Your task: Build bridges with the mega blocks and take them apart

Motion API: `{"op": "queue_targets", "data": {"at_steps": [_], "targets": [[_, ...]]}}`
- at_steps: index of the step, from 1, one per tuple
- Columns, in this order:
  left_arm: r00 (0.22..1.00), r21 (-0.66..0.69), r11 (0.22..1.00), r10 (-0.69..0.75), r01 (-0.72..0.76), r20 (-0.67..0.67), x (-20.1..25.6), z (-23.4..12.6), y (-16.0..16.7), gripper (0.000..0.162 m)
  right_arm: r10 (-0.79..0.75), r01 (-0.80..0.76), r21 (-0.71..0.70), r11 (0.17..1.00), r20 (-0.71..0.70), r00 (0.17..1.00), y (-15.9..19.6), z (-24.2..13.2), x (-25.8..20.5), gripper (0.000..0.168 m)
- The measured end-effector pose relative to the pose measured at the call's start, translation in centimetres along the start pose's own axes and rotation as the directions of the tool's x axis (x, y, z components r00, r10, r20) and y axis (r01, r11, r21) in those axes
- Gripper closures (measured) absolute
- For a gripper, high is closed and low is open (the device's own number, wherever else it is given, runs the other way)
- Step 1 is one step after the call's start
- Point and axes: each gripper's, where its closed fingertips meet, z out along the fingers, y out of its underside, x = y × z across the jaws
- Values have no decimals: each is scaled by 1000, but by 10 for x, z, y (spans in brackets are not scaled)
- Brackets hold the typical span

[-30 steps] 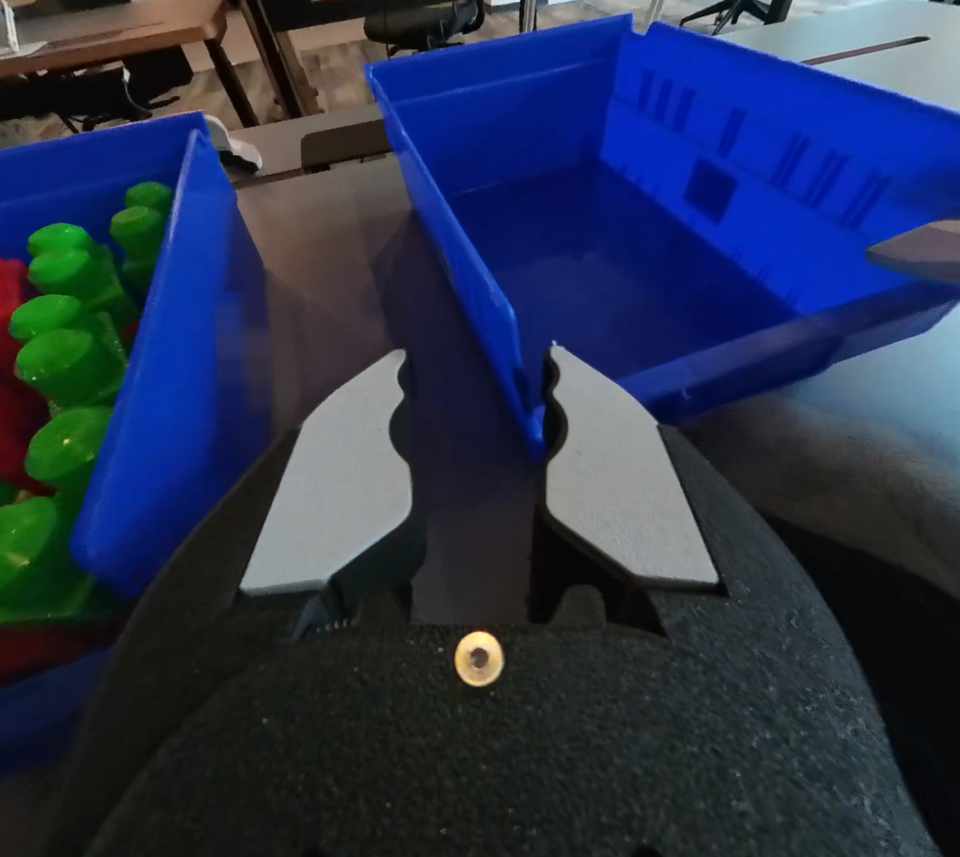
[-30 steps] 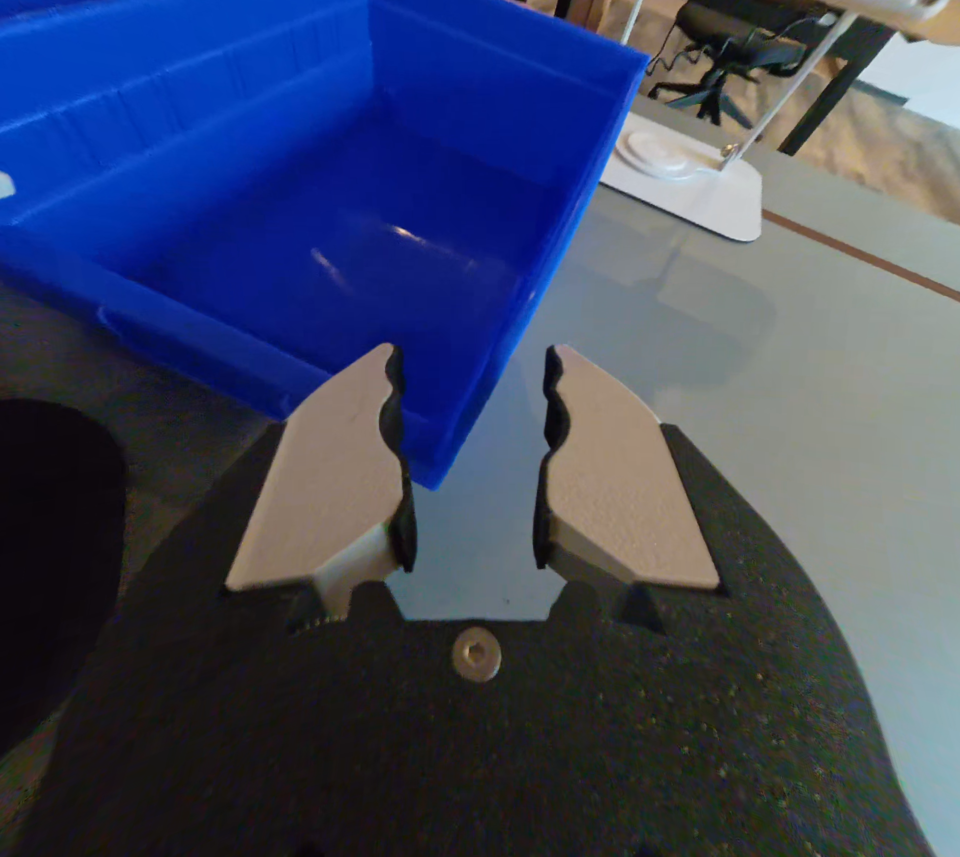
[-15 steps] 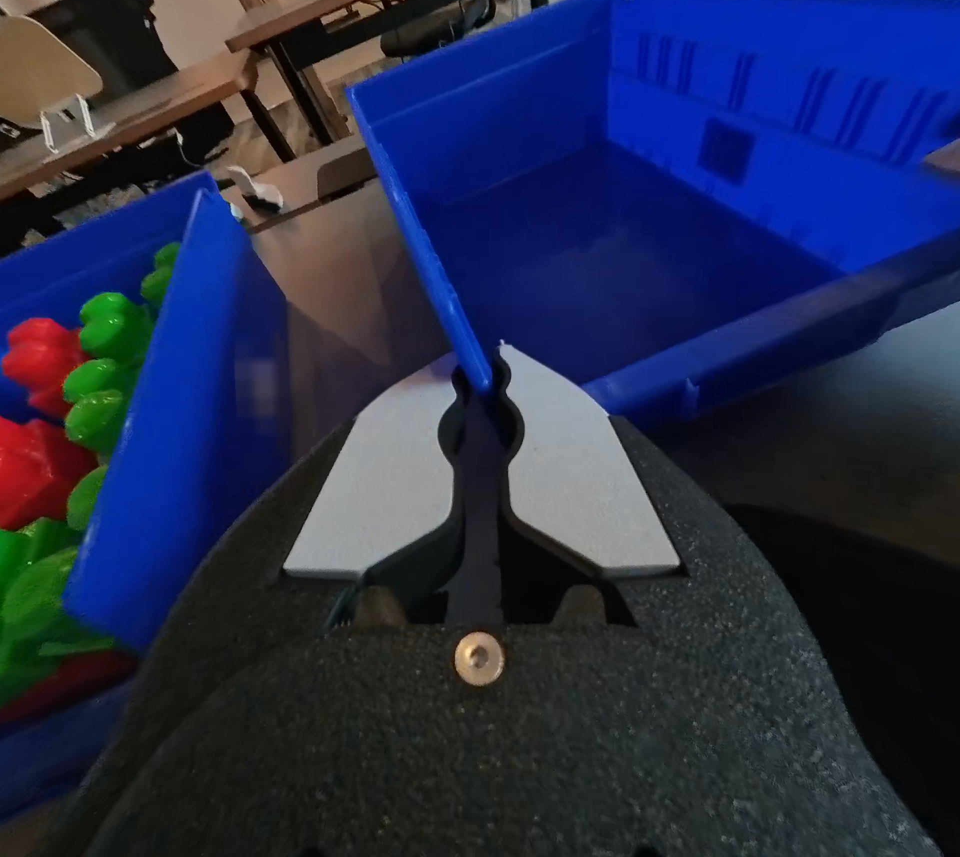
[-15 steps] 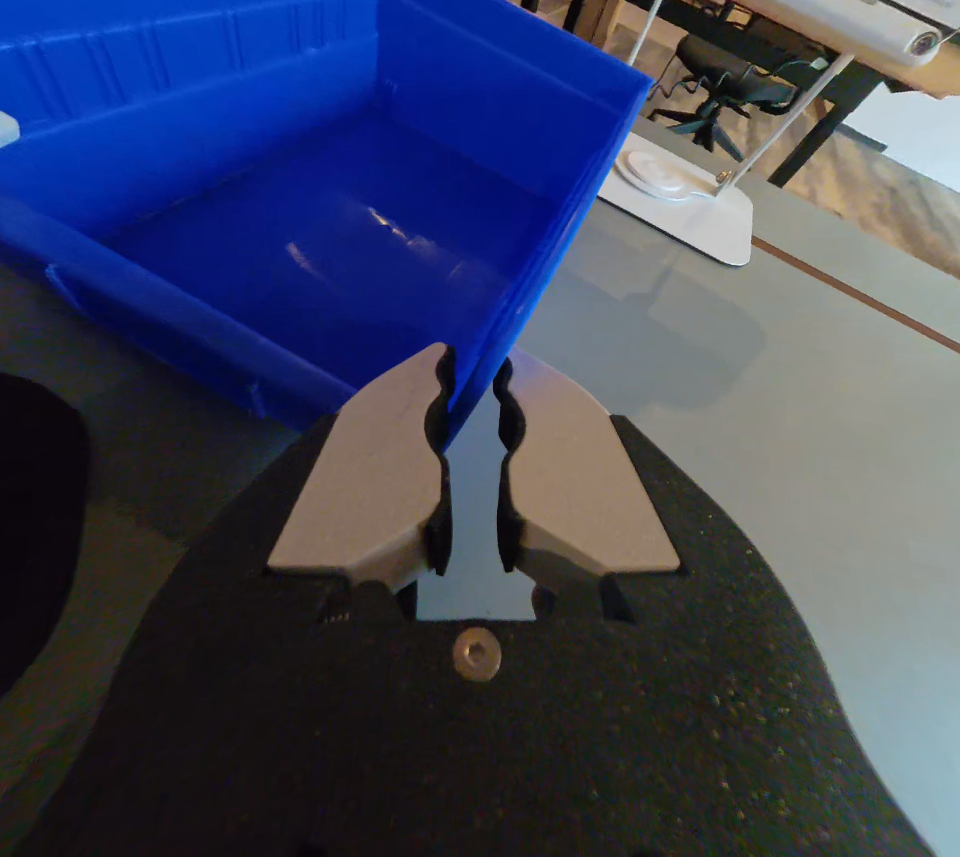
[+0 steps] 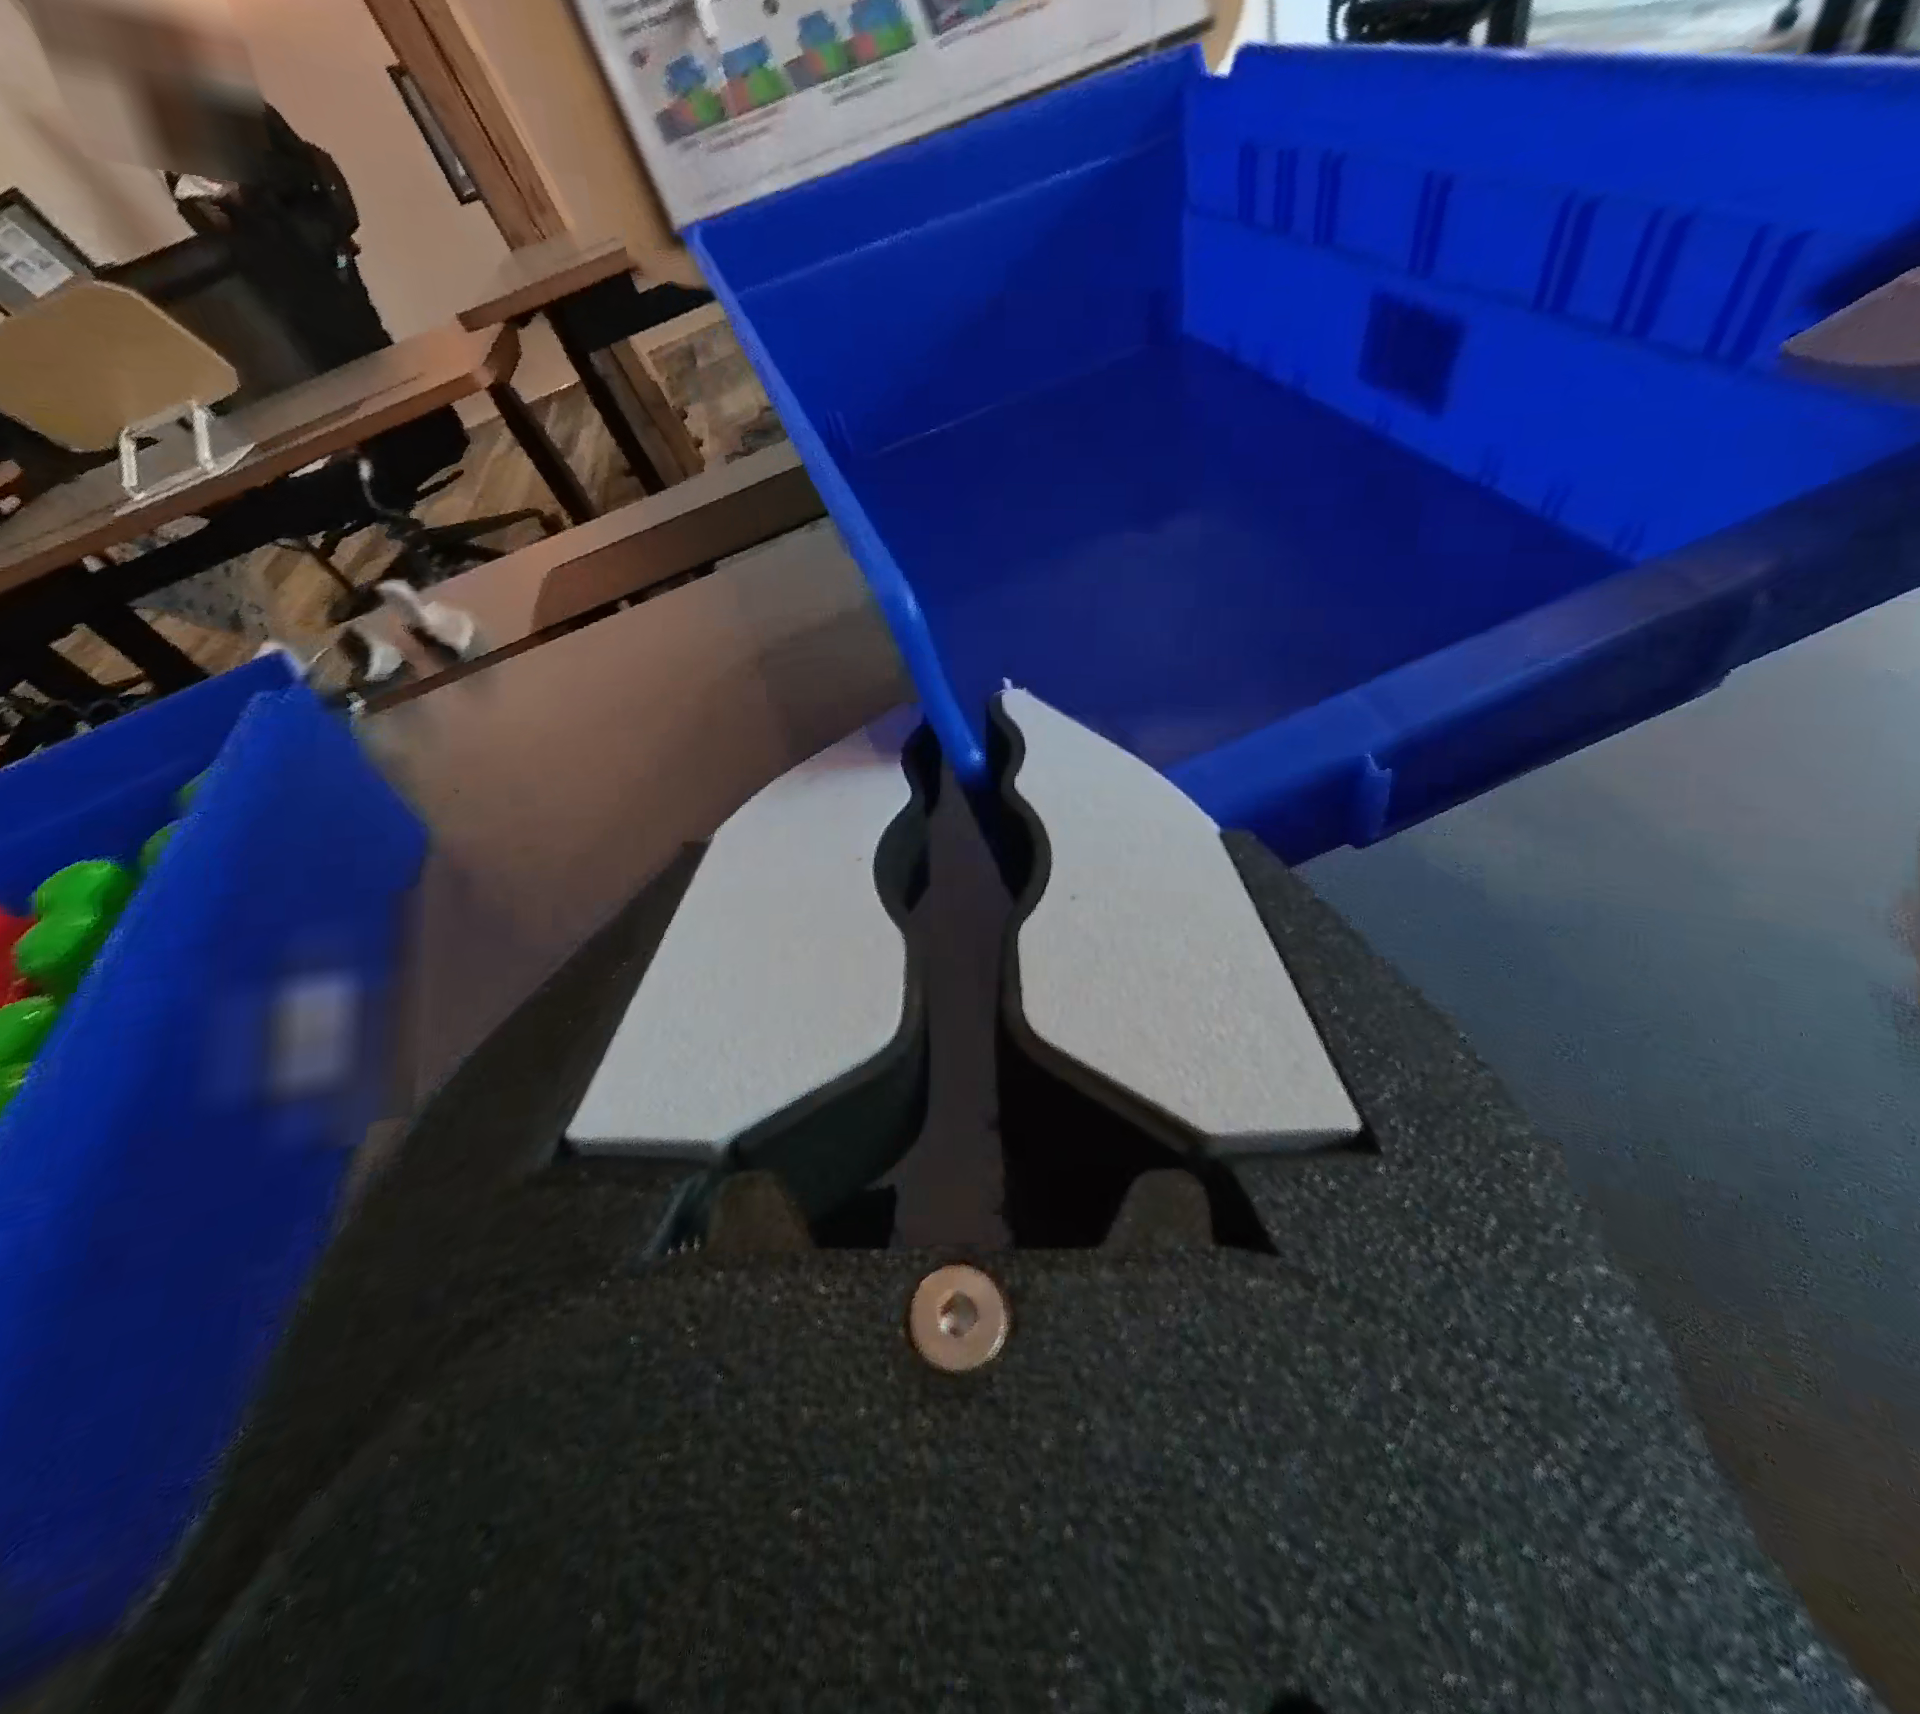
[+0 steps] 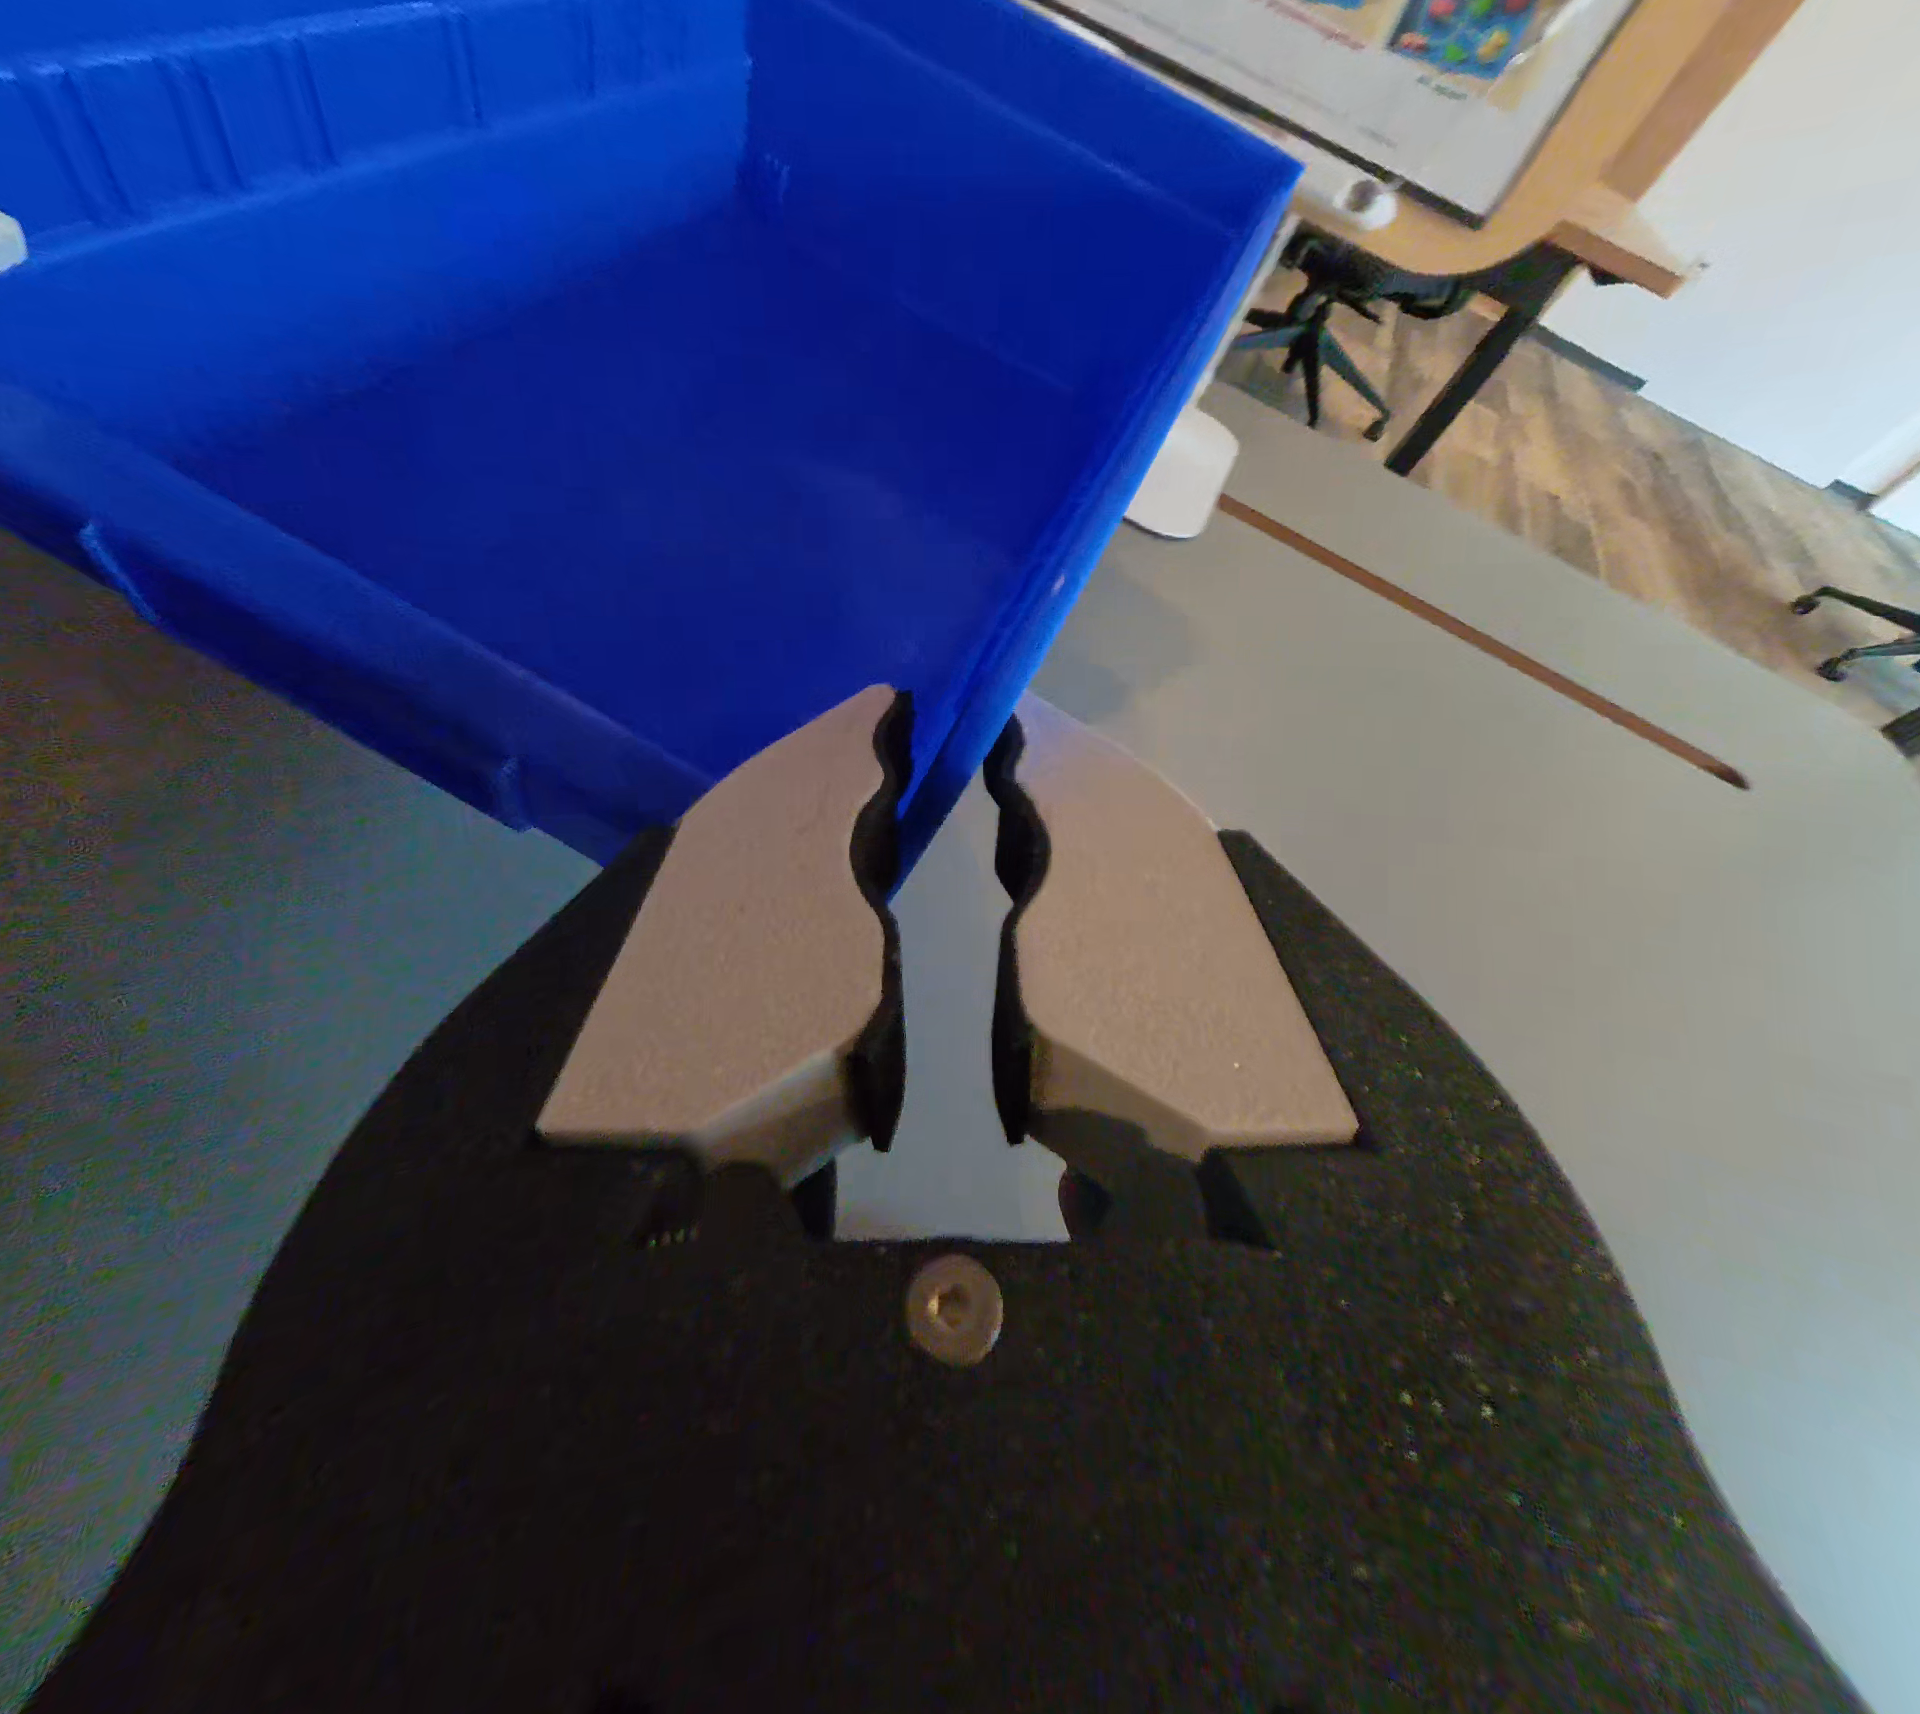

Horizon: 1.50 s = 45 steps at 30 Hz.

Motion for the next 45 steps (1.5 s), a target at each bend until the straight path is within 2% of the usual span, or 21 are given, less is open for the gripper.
{"op": "queue_targets", "data": {"at_steps": [6, 10, 19, 33, 45], "targets": [[996, 23, 1000, -20, 22, -83, 85, 25, -20, 153, -35, 34, -29, 999, -37, 999, 36, -34, 75, 155], [991, 5, 1000, -10, 11, -133, 141, 47, -31, 153, 0, -4, -63, 998, -62, 998, 71, -51, 123, 156], [967, -15, 995, 96, -102, -236, 251, 84, -45, 150, 0, -10, -88, 996, -108, 994, 131, -78, 218, 157], [917, -19, 978, 189, -209, -352, 343, 118, -58, 145, 28, -37, -71, 997, -122, 992, 182, -96, 299, 157], [897, -20, 972, 209, -235, -390, 369, 135, -63, 143, 39, -51, -90, 995, -139, 990, 200, -96, 327, 157]]}}
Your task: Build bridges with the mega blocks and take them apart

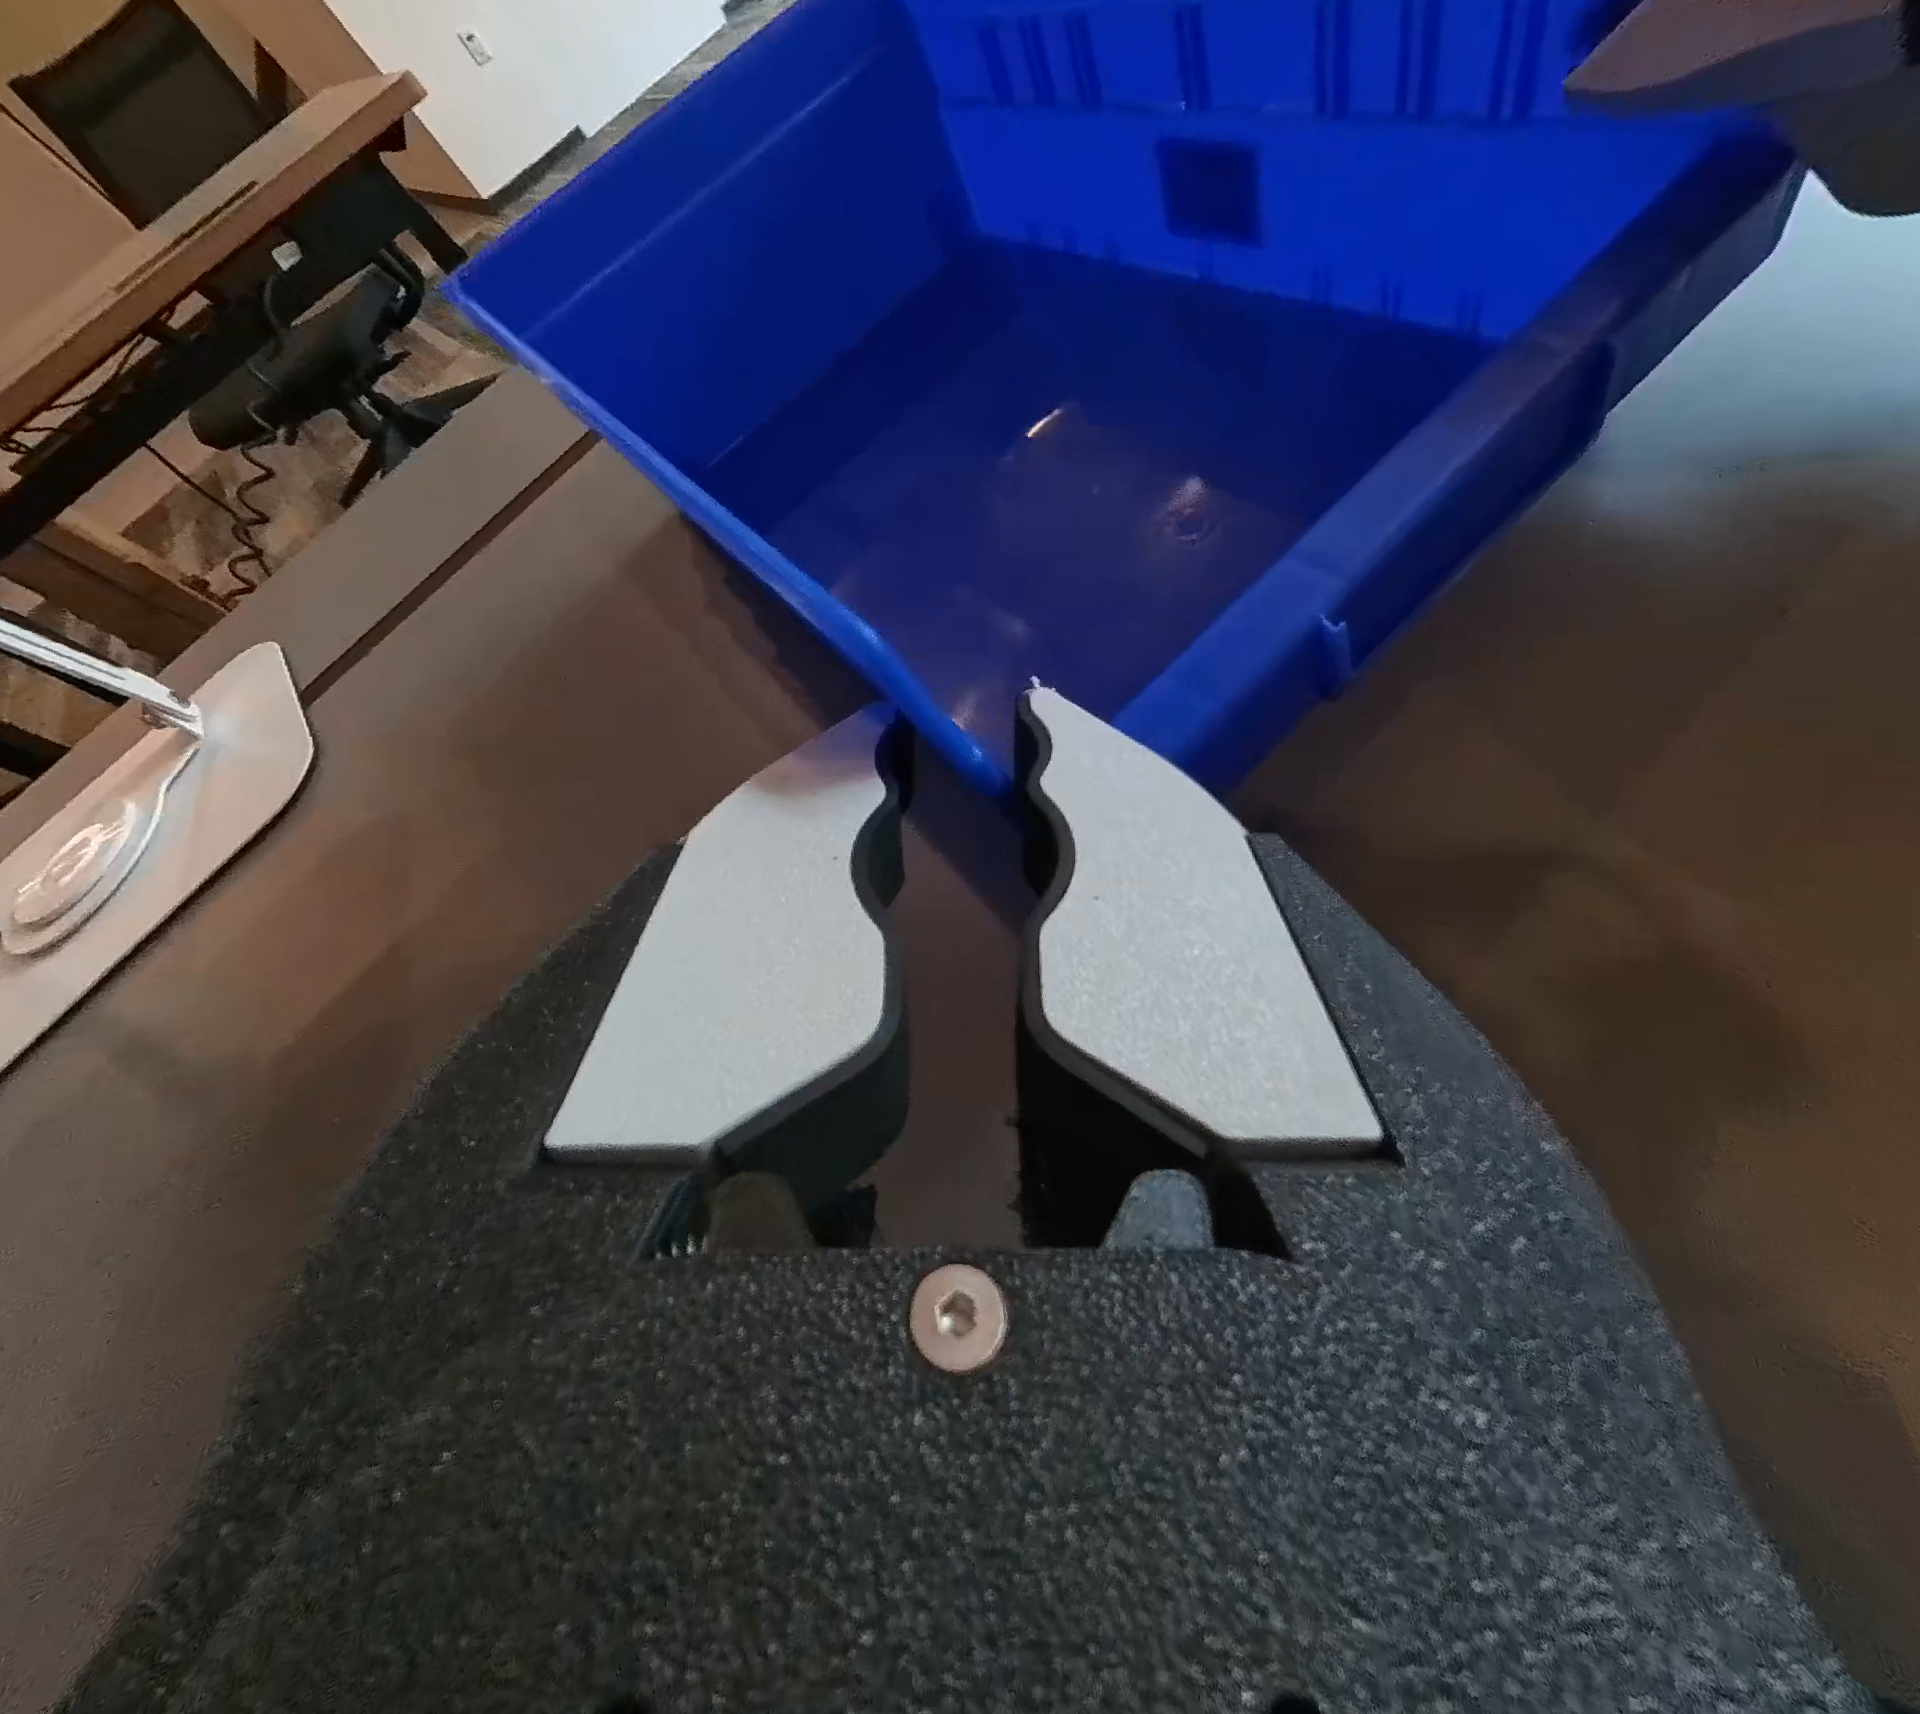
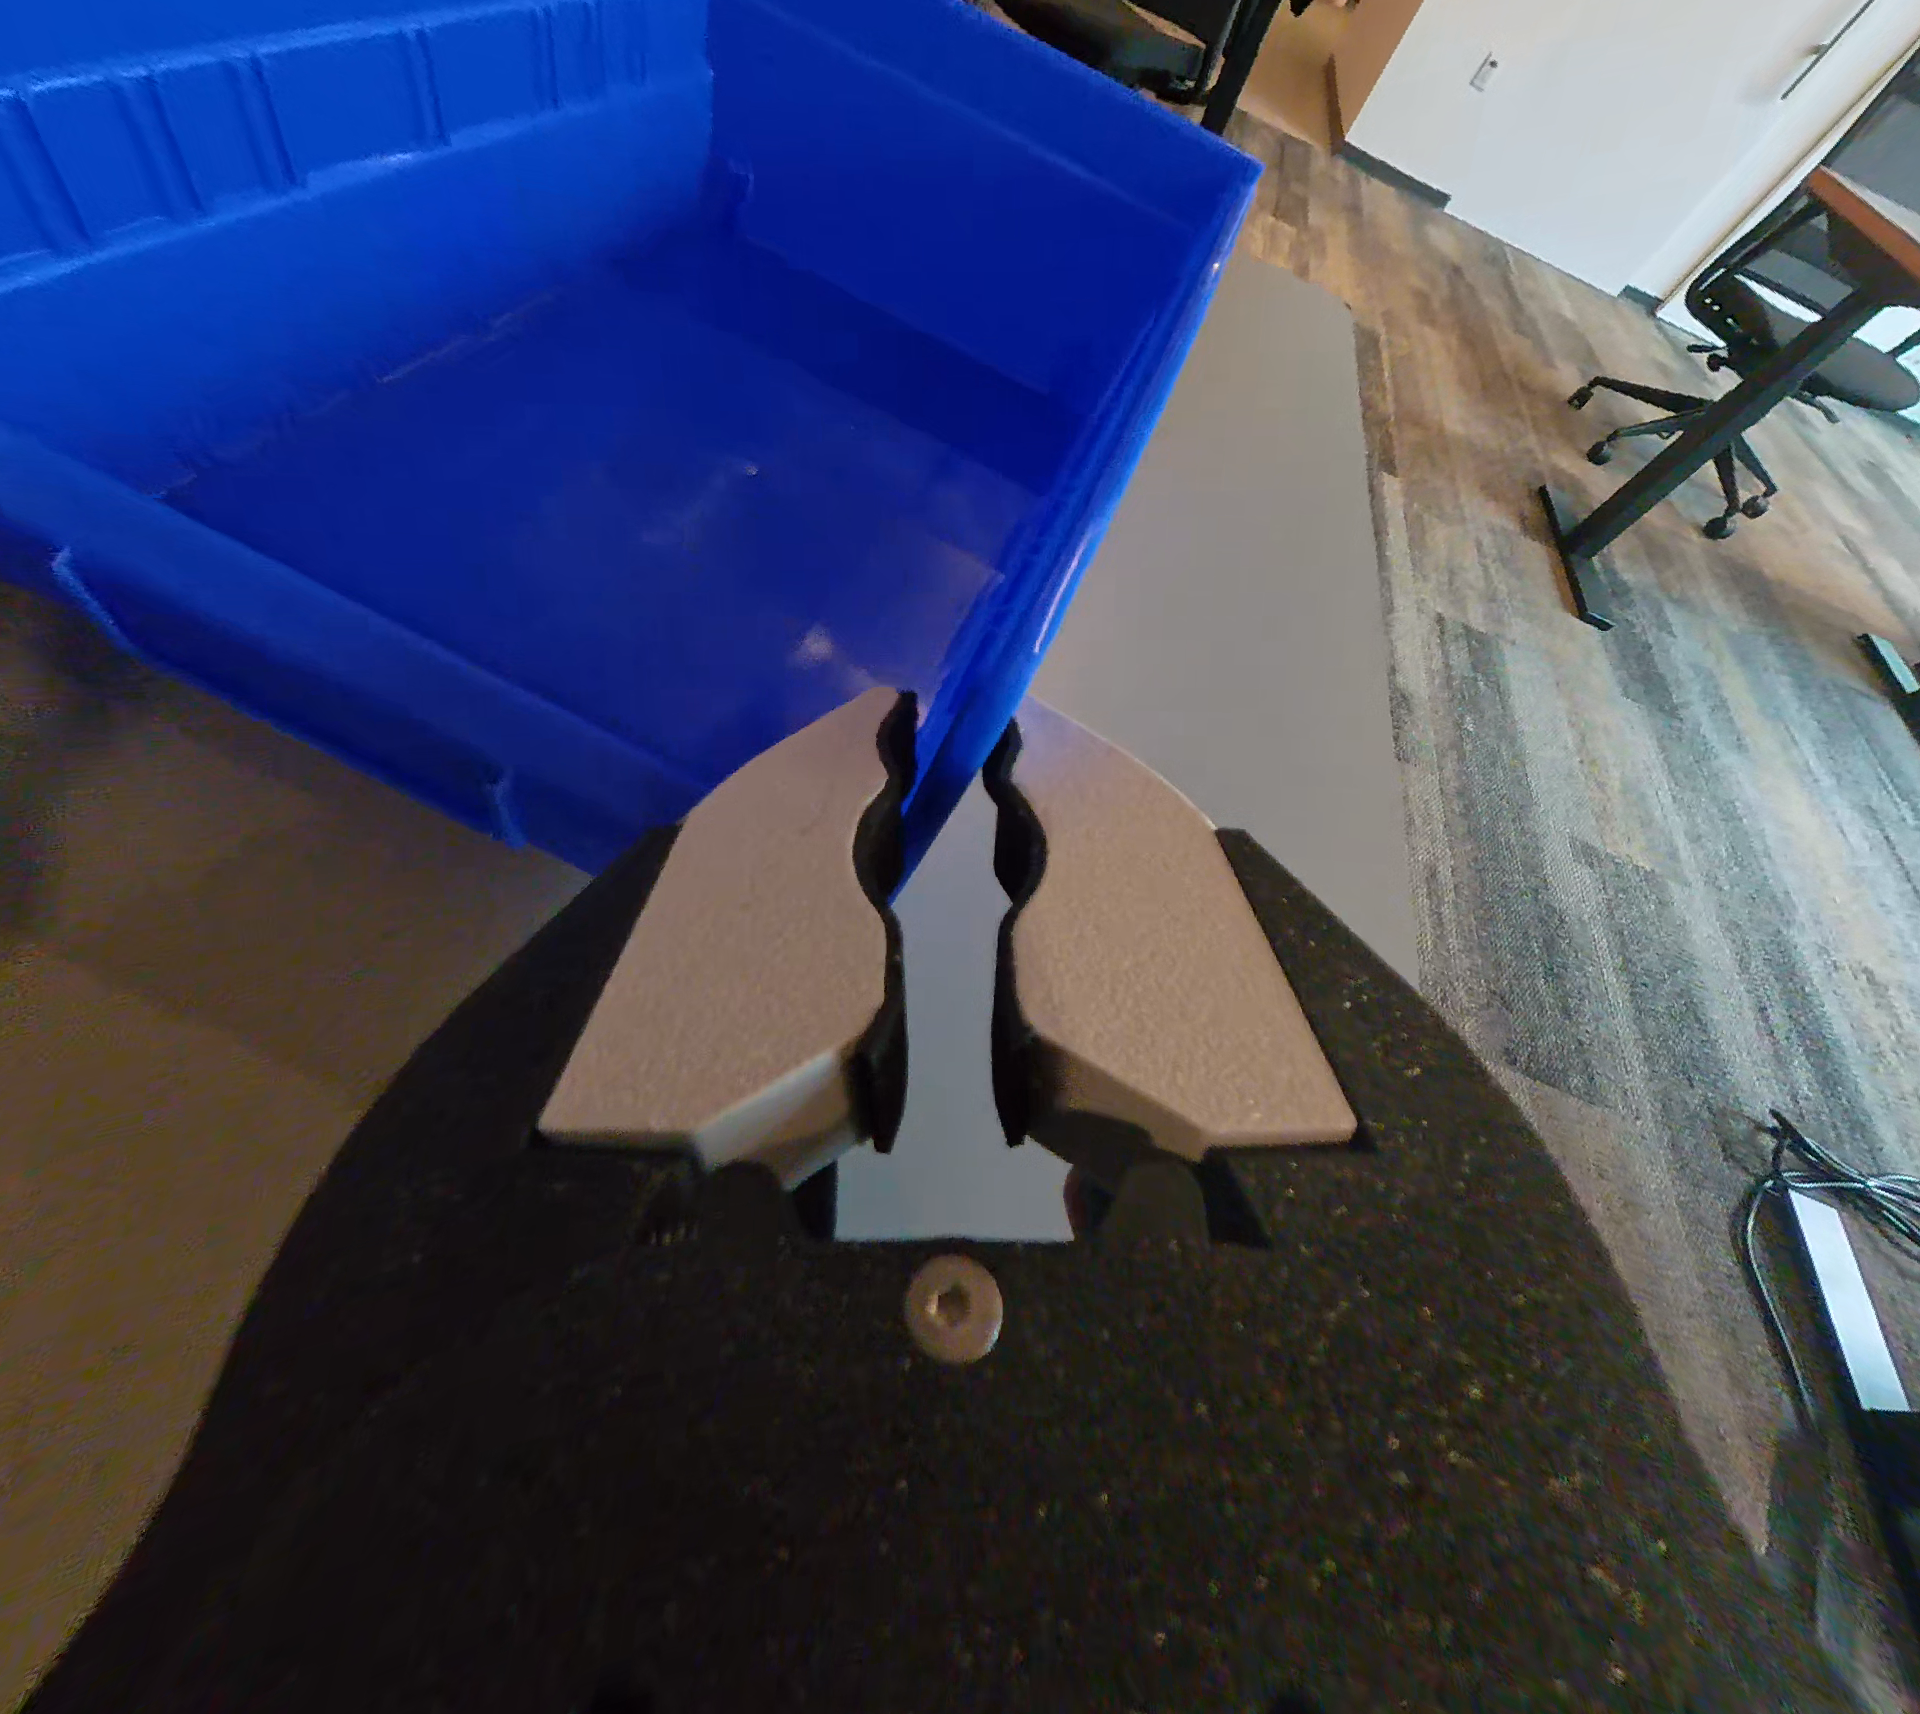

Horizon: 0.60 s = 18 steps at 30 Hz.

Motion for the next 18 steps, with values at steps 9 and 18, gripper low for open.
{"op": "queue_targets", "data": {"at_steps": [9, 18], "targets": [[1000, 49, 999, -6, 6, -10, -3, -7, -6, 128, -48, 47, 69, 996, 3, 999, 2, -6, -6, 122], [986, 103, 983, -143, 151, -81, -46, -64, -1, 101, 115, -107, 65, 992, -138, 984, -27, -60, 17, 98]]}}
